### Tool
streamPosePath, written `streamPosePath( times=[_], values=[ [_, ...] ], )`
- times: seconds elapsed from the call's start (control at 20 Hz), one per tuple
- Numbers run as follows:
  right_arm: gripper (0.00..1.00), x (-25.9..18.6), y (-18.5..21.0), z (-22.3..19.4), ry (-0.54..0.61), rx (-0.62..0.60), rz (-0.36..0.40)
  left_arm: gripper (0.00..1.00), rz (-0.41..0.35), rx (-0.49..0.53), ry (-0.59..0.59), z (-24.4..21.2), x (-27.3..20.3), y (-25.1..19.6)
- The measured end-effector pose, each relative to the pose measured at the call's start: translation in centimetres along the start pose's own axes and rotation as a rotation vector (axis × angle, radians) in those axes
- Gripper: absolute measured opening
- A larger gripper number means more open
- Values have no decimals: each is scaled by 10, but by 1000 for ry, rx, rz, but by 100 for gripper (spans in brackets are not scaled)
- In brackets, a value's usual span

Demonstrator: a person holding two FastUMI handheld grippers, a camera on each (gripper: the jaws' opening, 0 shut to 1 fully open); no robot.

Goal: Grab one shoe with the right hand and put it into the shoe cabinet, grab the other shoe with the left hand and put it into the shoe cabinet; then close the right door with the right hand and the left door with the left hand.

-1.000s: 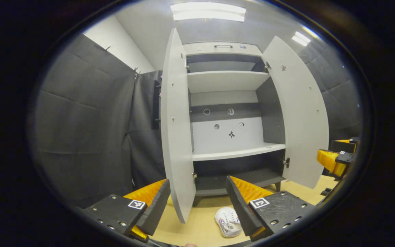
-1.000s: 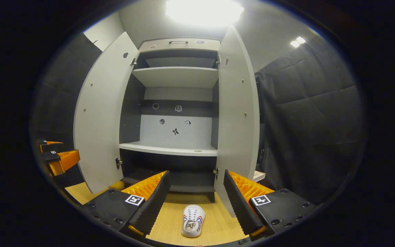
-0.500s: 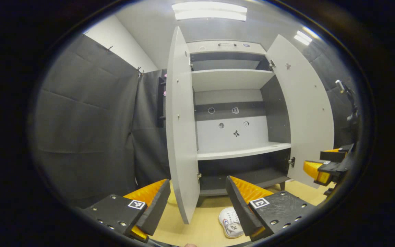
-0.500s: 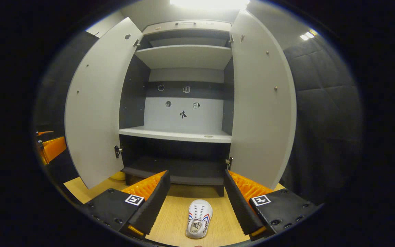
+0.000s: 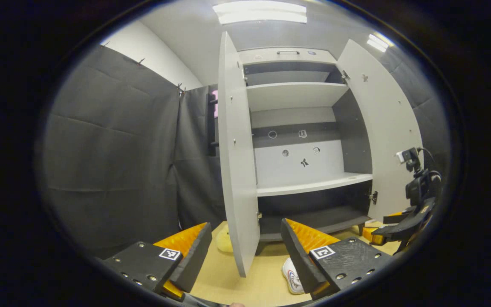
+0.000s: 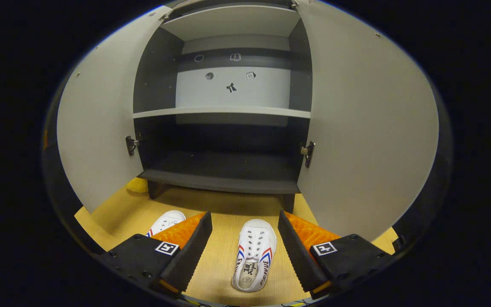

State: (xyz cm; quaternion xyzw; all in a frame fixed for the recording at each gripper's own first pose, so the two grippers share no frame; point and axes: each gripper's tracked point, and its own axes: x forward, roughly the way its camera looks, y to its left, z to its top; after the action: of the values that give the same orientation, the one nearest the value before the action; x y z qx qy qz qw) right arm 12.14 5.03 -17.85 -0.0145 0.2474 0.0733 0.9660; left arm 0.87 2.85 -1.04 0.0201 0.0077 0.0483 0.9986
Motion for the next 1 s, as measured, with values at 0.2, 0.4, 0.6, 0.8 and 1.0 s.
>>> streamPosePath(
  times=[0.2,0.4,0.6,0.8,1.0],
  values=[
    [98,25,6,-41,132,-13,21,94,4,11,22,-7,2,2],
    [98,43,12,-70,231,-9,36,94,7,17,40,-12,4,4],
    [98,58,14,-95,334,6,37,94,12,17,51,-16,4,5],
    [93,68,17,-118,440,26,47,94,22,17,66,-21,2,7],
    [83,75,20,-130,491,29,41,94,35,22,75,-23,0,12]
  ],
)
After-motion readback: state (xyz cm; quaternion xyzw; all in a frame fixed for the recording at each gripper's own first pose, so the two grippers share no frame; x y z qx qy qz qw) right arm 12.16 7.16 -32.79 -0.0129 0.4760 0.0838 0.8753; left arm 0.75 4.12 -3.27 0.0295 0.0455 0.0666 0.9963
